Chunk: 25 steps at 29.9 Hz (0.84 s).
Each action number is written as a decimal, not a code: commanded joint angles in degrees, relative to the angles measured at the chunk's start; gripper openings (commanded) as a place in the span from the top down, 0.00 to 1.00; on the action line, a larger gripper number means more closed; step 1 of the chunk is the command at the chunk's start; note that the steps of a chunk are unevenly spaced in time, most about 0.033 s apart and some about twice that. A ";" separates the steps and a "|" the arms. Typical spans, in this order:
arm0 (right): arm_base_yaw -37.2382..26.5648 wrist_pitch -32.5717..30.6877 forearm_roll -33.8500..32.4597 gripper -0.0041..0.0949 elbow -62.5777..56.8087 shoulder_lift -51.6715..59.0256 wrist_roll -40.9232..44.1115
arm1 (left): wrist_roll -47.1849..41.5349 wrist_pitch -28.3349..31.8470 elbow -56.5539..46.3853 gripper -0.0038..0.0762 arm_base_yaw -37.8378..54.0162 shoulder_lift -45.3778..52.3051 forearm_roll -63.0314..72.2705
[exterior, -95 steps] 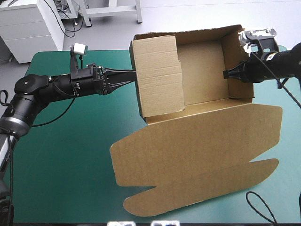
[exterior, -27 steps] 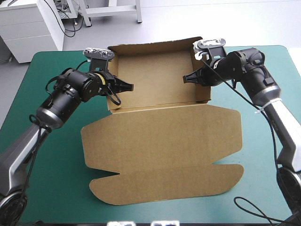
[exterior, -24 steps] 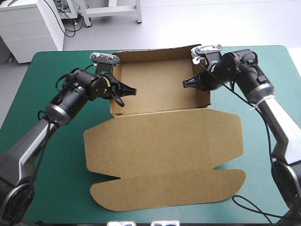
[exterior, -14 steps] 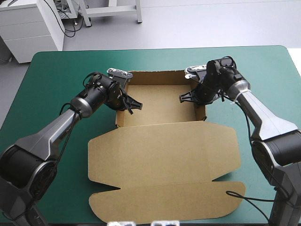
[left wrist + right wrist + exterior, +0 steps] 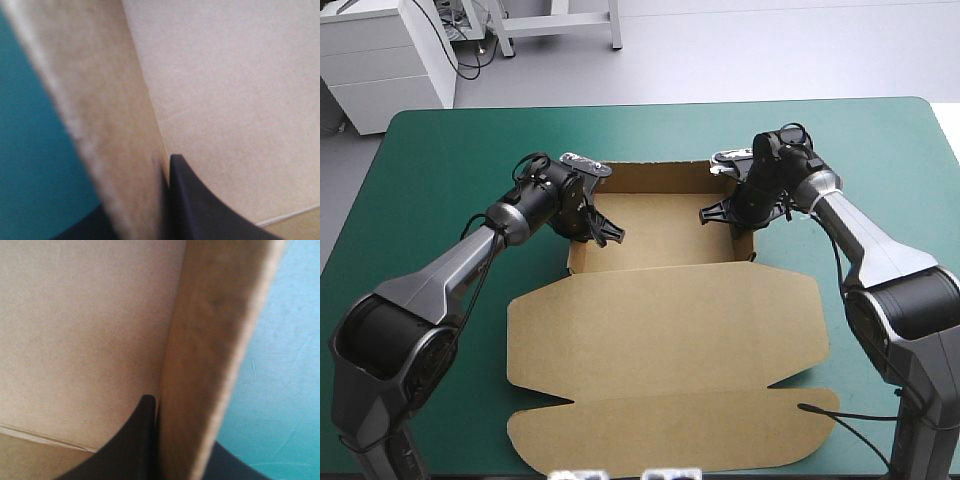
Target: Fold the box
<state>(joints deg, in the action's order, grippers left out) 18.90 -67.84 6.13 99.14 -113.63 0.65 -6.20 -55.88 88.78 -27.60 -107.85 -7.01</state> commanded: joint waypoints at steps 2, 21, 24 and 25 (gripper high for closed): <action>0.16 -3.40 -0.73 0.68 1.11 1.97 -3.78 | 6.20 -1.35 0.36 0.57 -0.72 0.78 -1.28; 0.16 -3.67 1.73 0.15 5.68 9.17 -5.44 | 4.12 -5.44 5.36 0.21 -0.72 4.70 1.27; 0.16 -3.67 1.60 0.15 5.81 10.77 -5.54 | 4.12 -5.57 7.12 0.21 -0.72 6.18 1.73; 0.16 -3.67 1.34 0.15 5.81 11.02 -5.53 | 4.12 -5.57 7.63 0.21 -0.72 6.73 1.73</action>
<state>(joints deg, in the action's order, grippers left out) 19.12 -70.62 7.61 103.13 -106.94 -4.05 -1.48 -62.10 93.17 -28.01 -106.11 -5.83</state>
